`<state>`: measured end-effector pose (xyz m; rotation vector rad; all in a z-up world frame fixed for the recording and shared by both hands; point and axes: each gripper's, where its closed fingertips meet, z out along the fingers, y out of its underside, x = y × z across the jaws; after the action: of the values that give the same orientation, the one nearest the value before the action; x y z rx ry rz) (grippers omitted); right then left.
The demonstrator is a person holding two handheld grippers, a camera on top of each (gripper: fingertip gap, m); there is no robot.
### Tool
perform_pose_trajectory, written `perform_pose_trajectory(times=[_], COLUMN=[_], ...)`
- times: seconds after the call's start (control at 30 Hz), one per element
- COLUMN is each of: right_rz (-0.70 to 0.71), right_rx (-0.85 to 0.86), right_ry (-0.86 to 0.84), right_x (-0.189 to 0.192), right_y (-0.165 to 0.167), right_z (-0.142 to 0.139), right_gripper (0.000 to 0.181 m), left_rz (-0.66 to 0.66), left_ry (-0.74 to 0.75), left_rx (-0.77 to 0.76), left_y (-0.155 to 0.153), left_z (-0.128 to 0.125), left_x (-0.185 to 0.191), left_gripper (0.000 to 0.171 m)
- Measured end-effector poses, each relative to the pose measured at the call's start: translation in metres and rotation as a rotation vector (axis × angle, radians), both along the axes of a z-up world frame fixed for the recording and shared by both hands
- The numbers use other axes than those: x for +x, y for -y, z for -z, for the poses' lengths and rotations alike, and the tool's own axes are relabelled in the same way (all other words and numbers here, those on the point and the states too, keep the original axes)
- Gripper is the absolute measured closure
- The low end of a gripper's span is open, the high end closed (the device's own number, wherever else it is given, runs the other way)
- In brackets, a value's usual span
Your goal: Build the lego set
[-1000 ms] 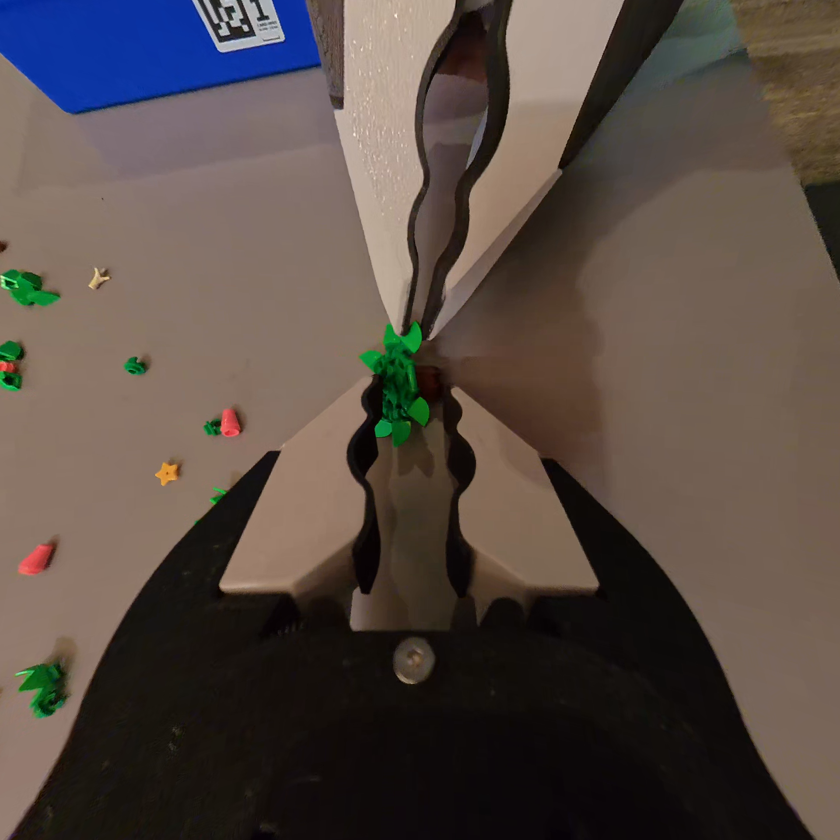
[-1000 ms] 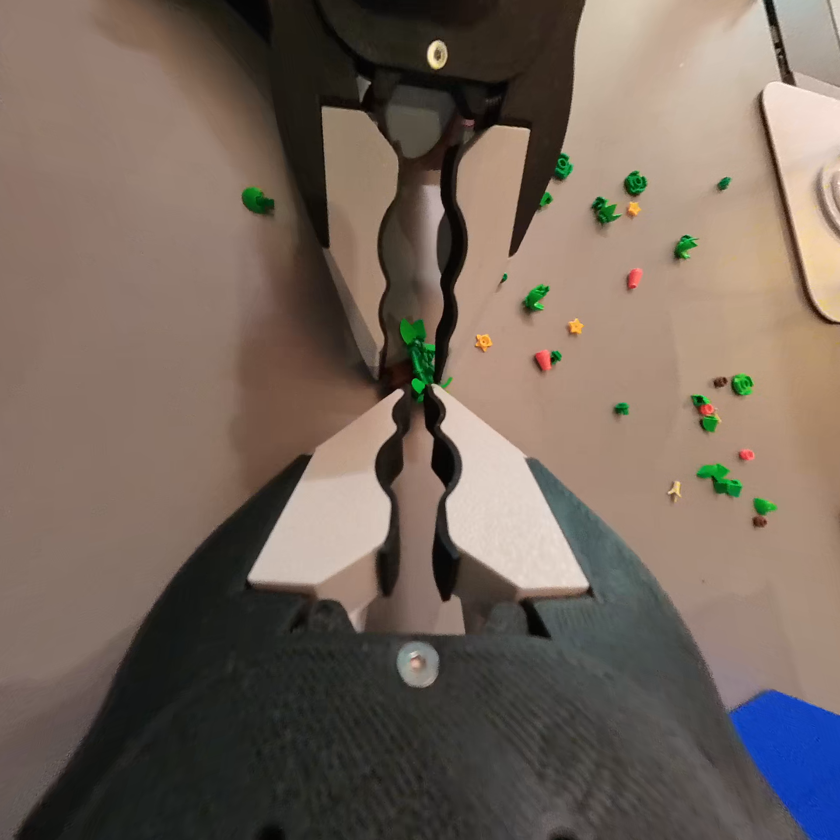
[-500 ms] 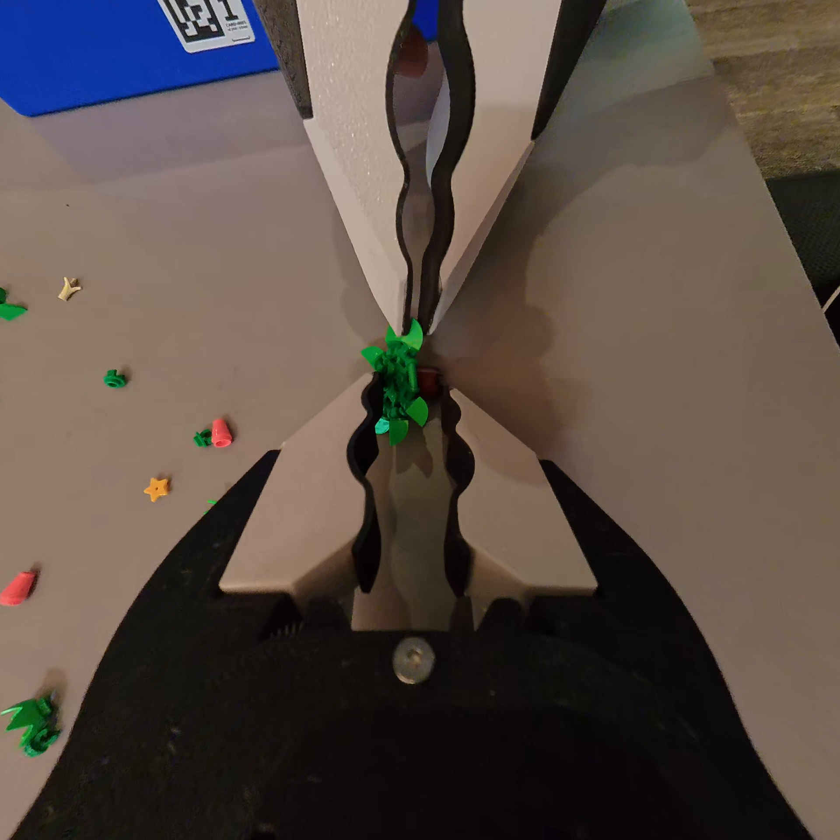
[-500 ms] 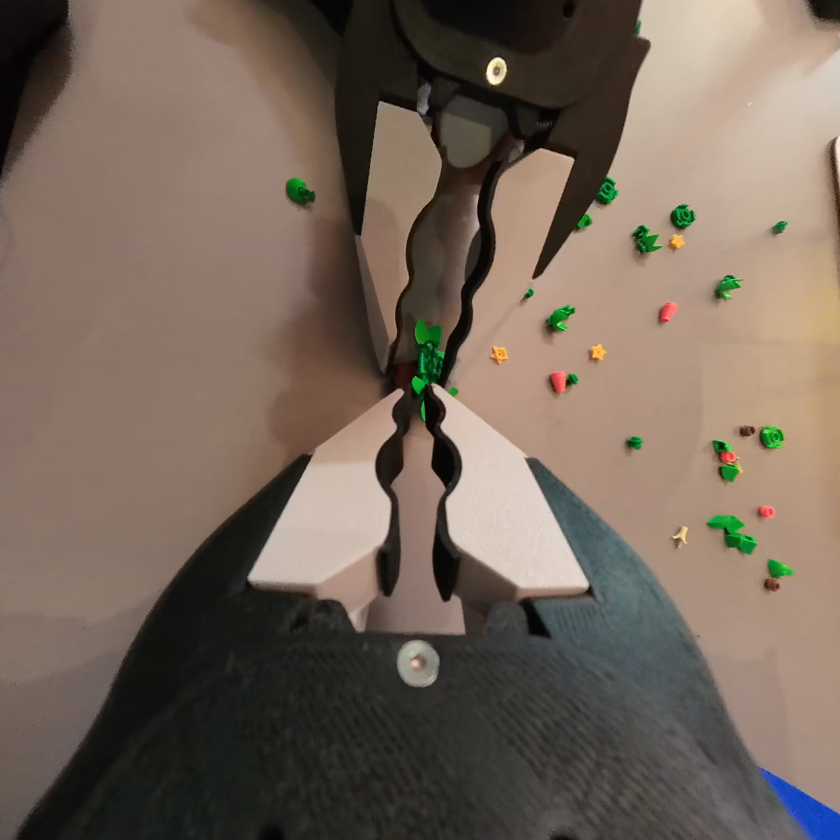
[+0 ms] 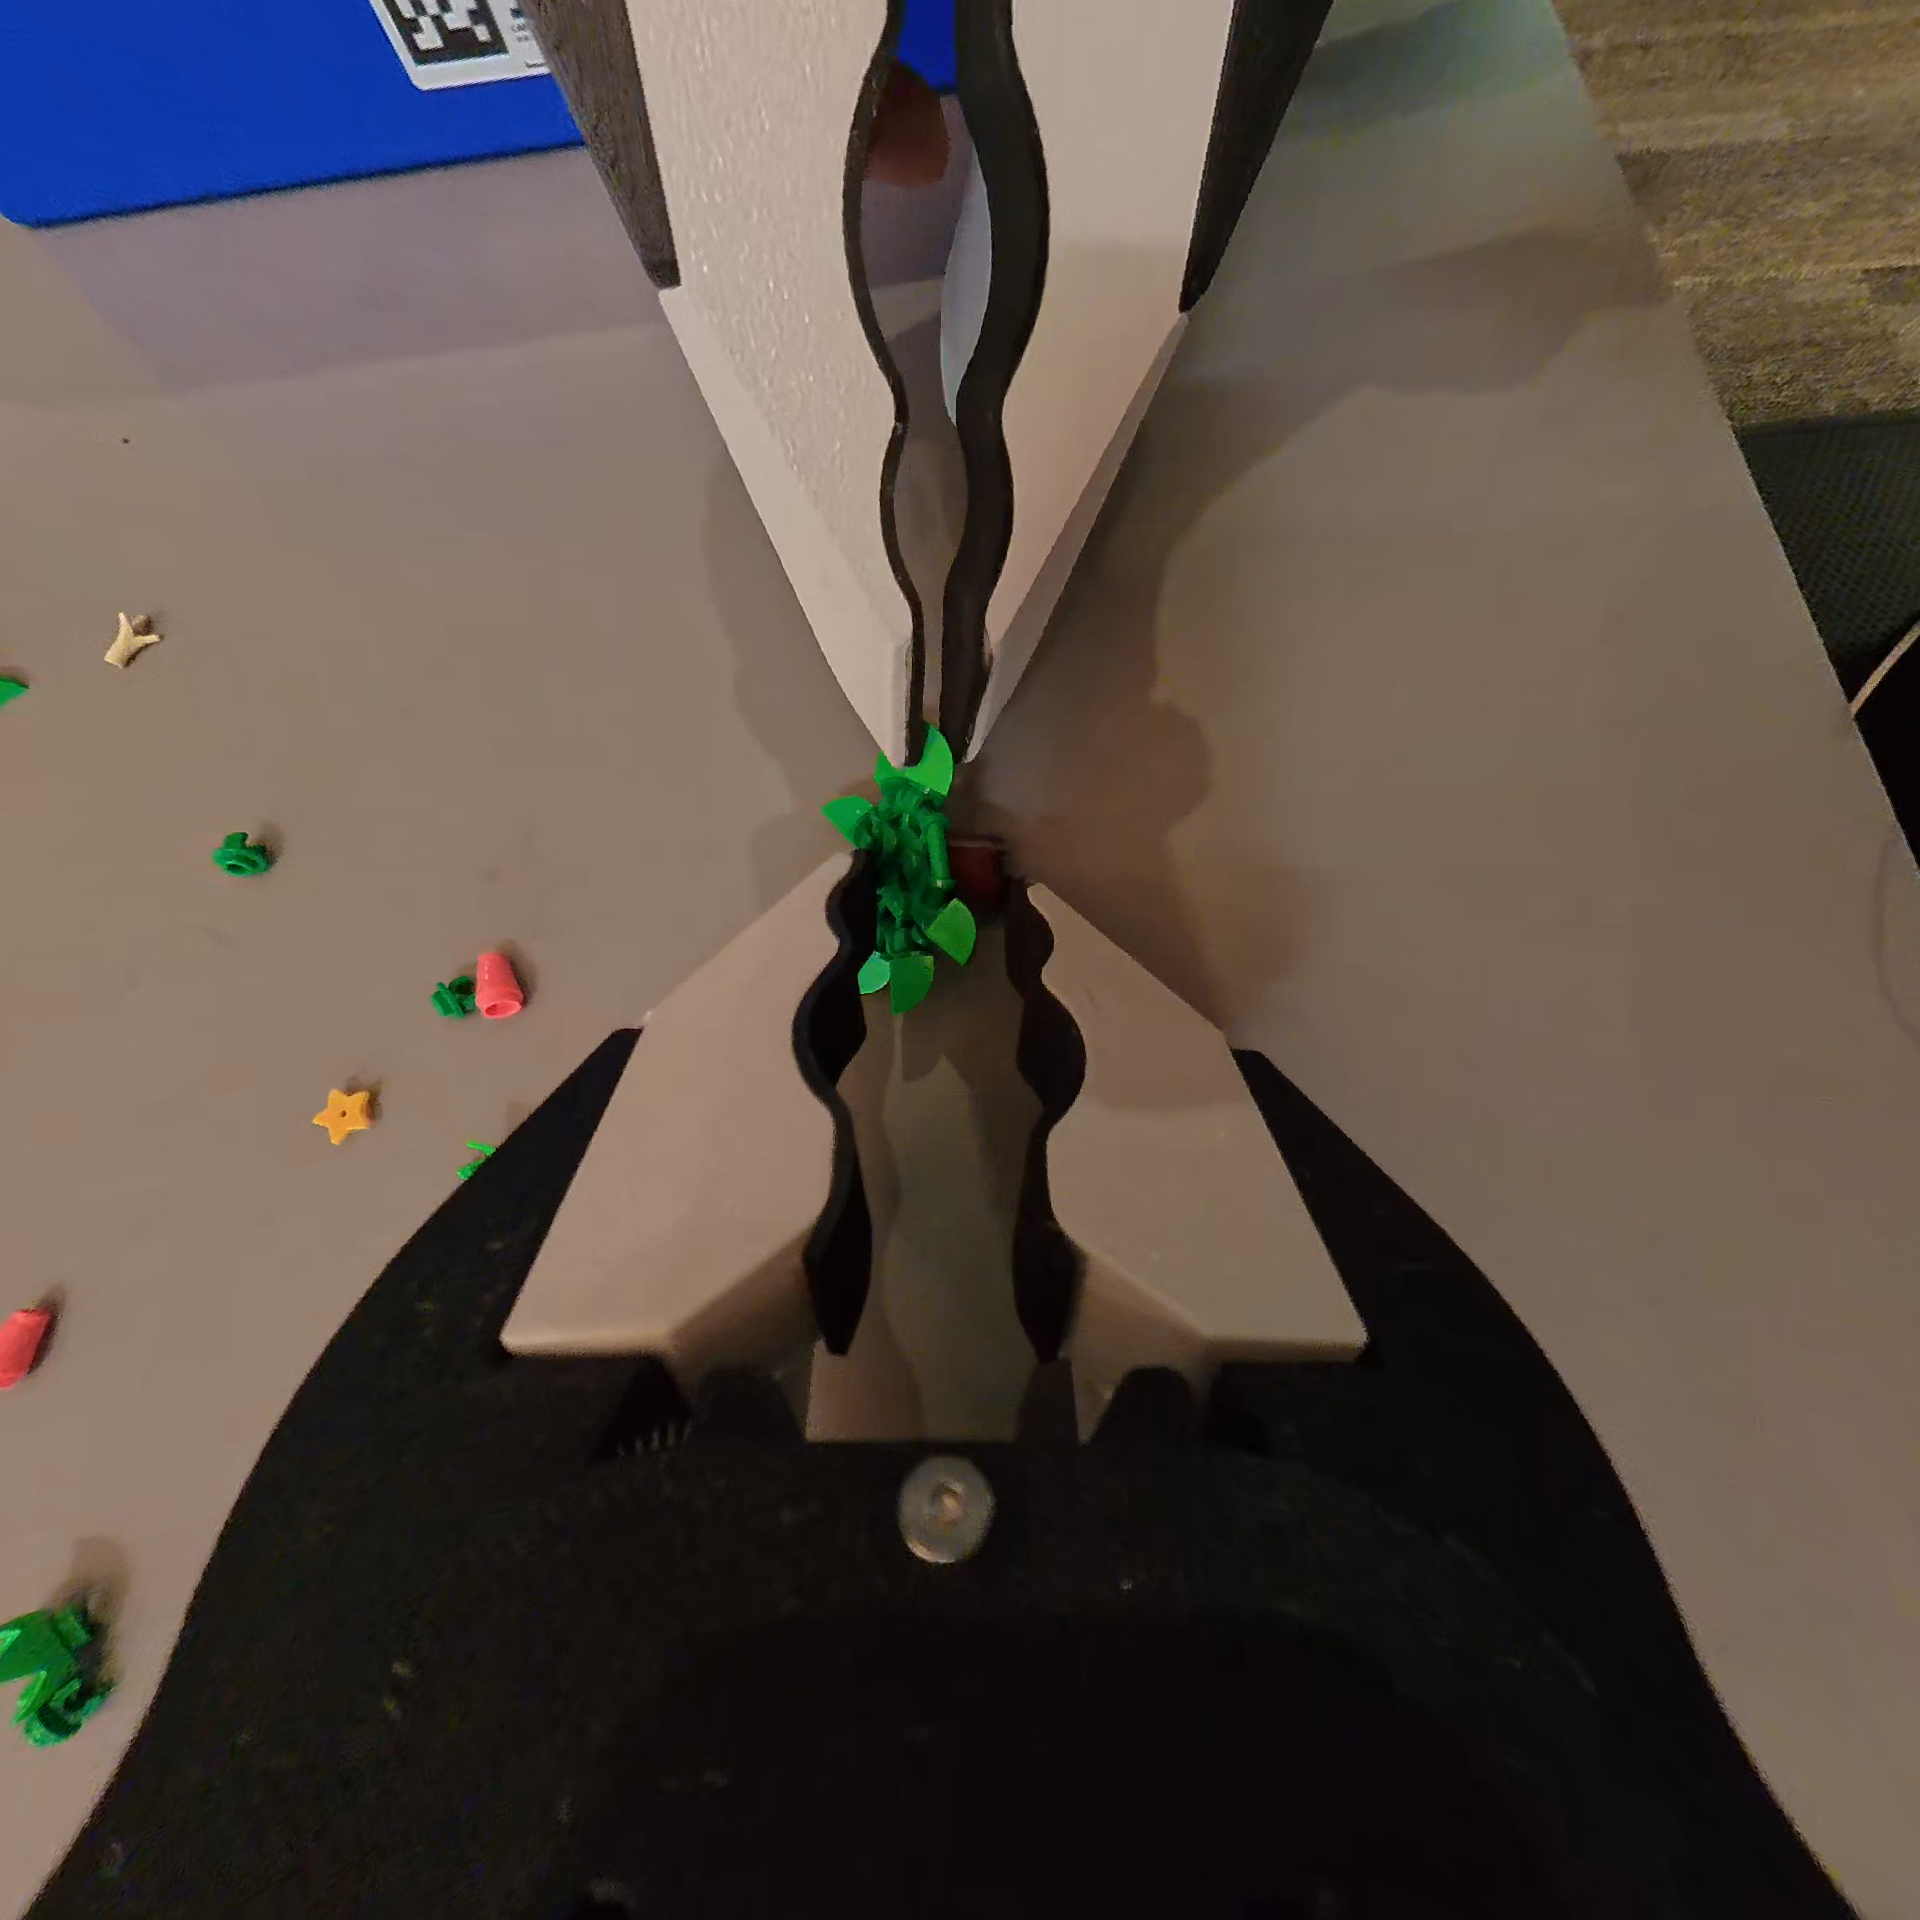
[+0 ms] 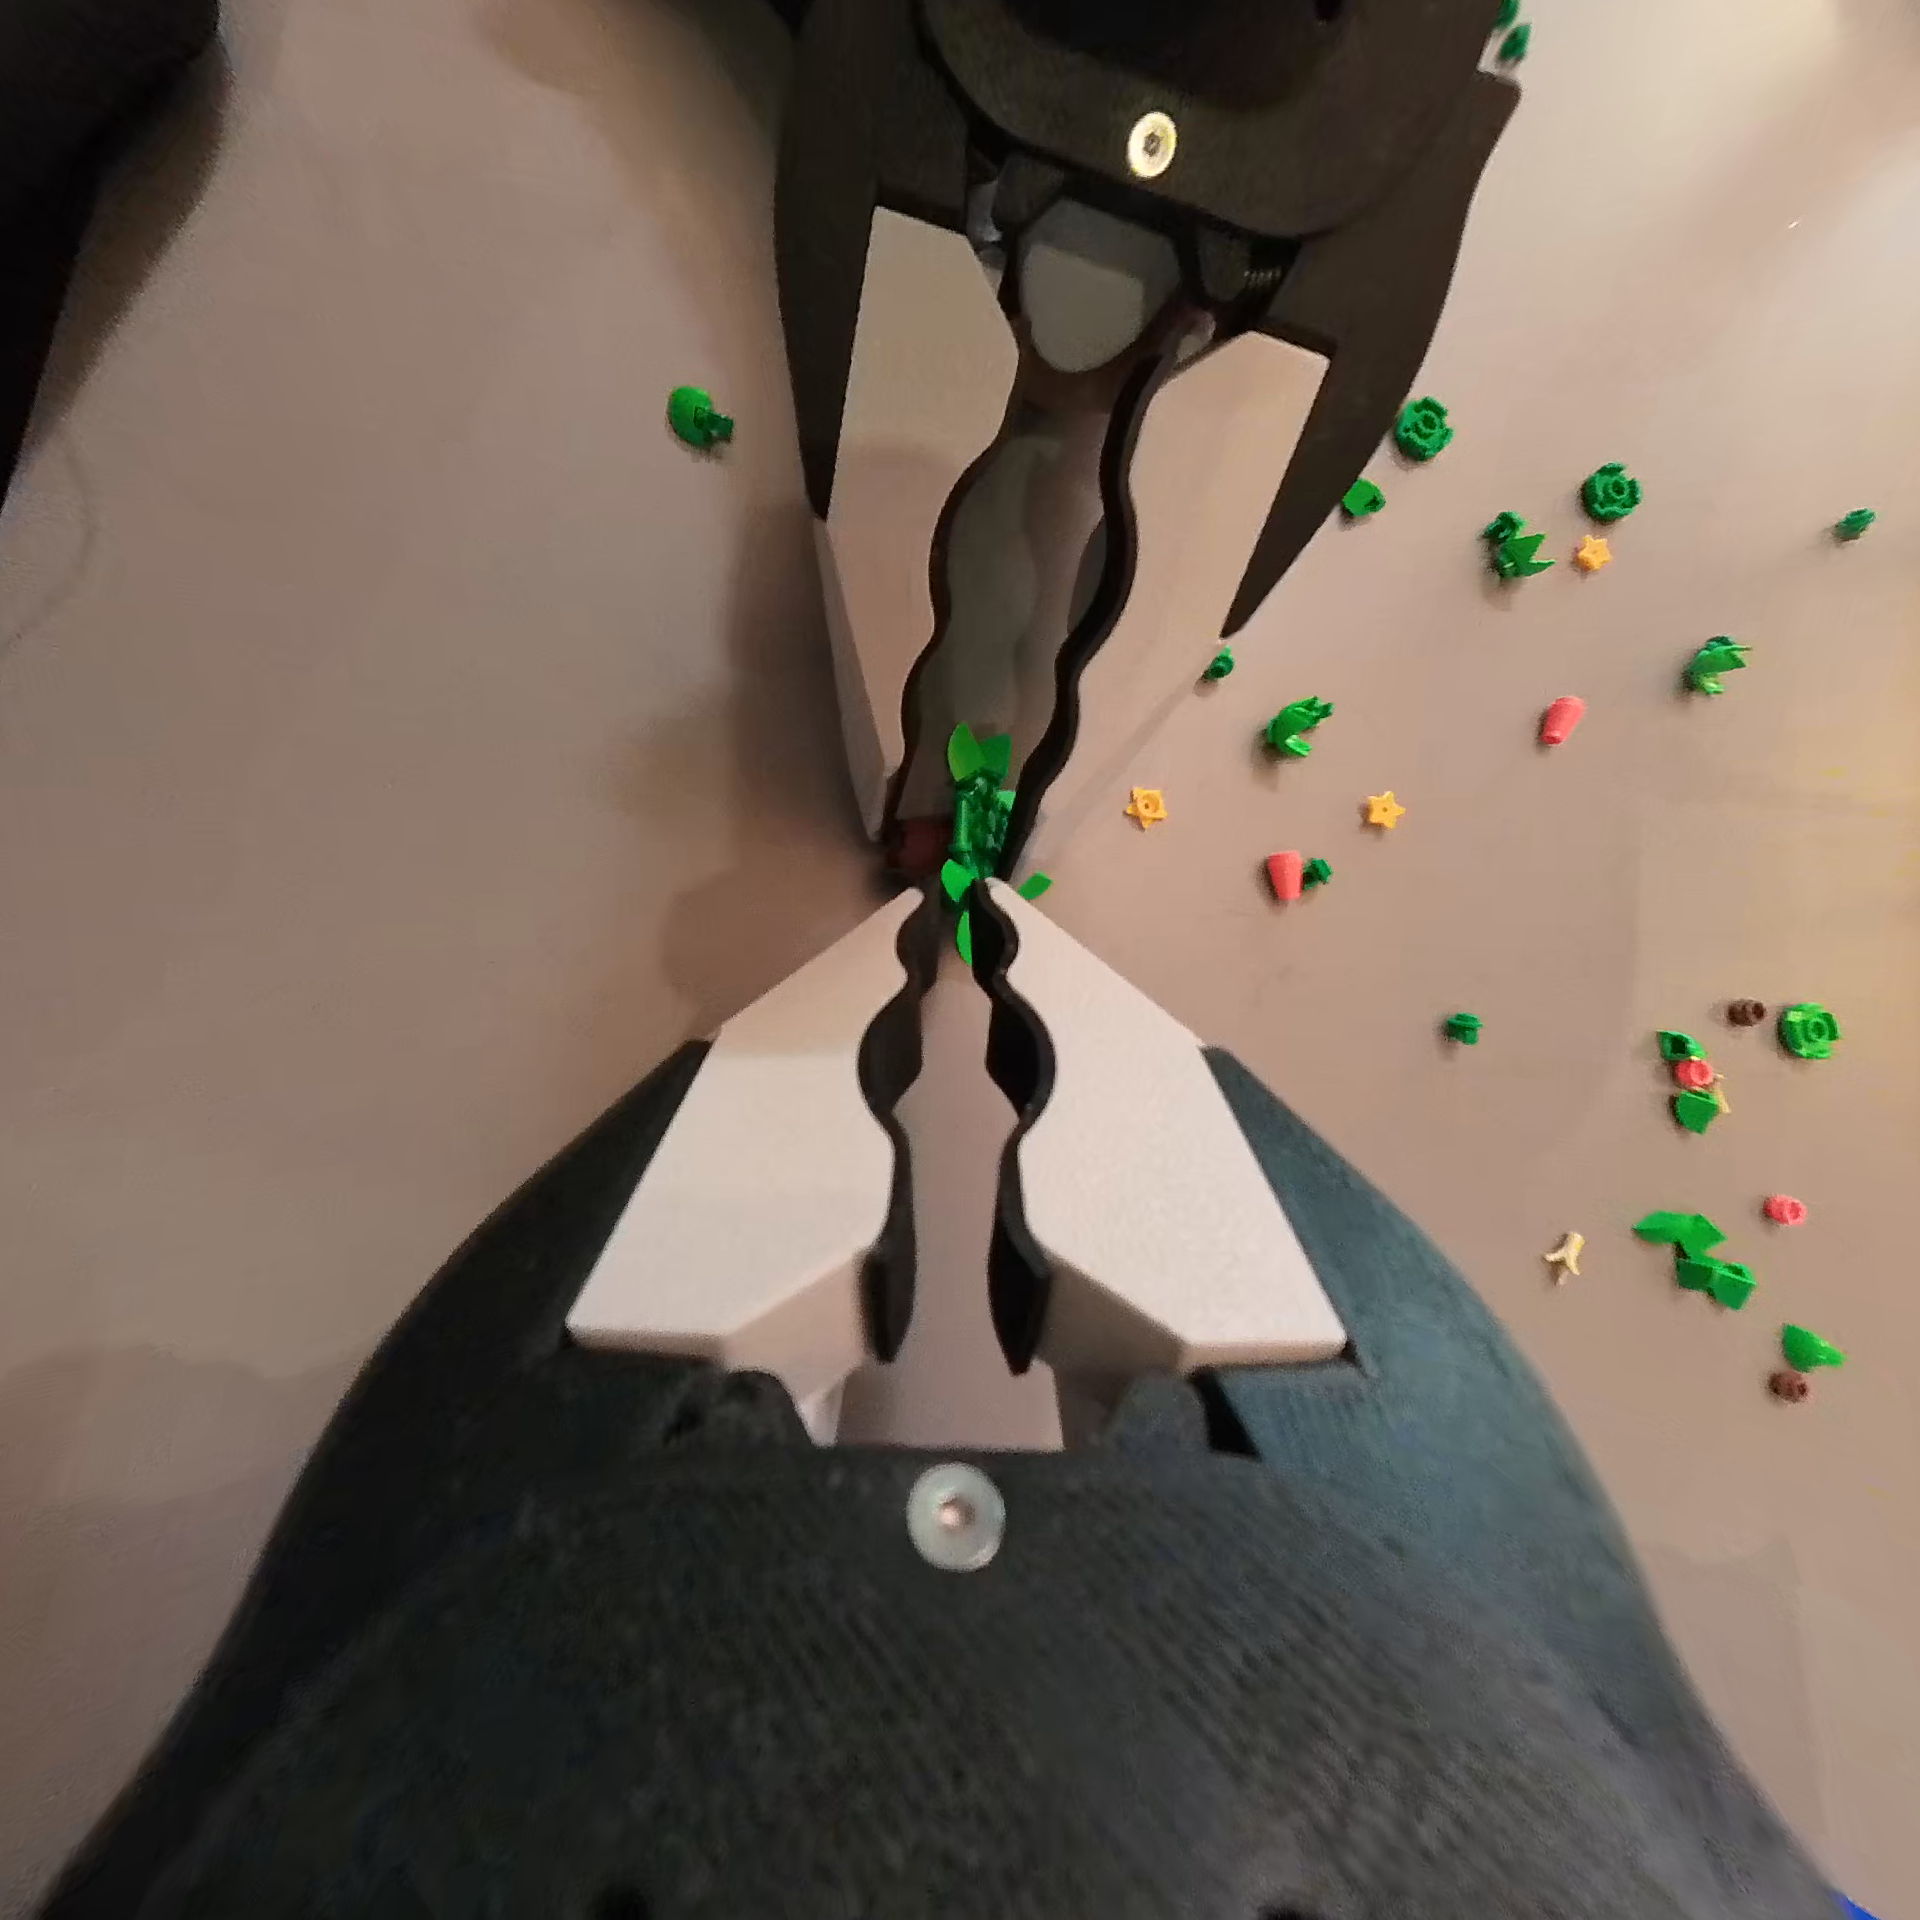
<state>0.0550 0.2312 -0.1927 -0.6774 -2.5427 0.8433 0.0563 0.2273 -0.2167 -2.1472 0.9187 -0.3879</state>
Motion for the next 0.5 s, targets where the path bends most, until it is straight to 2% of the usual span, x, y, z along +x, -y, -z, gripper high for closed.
perform_pose_trajectory(times=[0.5], right_rz=[-0.037], right_rx=[-0.011], right_ry=[0.047], right_x=[-0.0027], right_y=[0.0], right_z=[0.0007], right_gripper=[0.178], left_rz=[-0.001], left_ry=[0.004], left_rx=[-0.01], left_y=[0.0001], left_z=[0.0007], left_x=[-0.001], left_gripper=[0.152])
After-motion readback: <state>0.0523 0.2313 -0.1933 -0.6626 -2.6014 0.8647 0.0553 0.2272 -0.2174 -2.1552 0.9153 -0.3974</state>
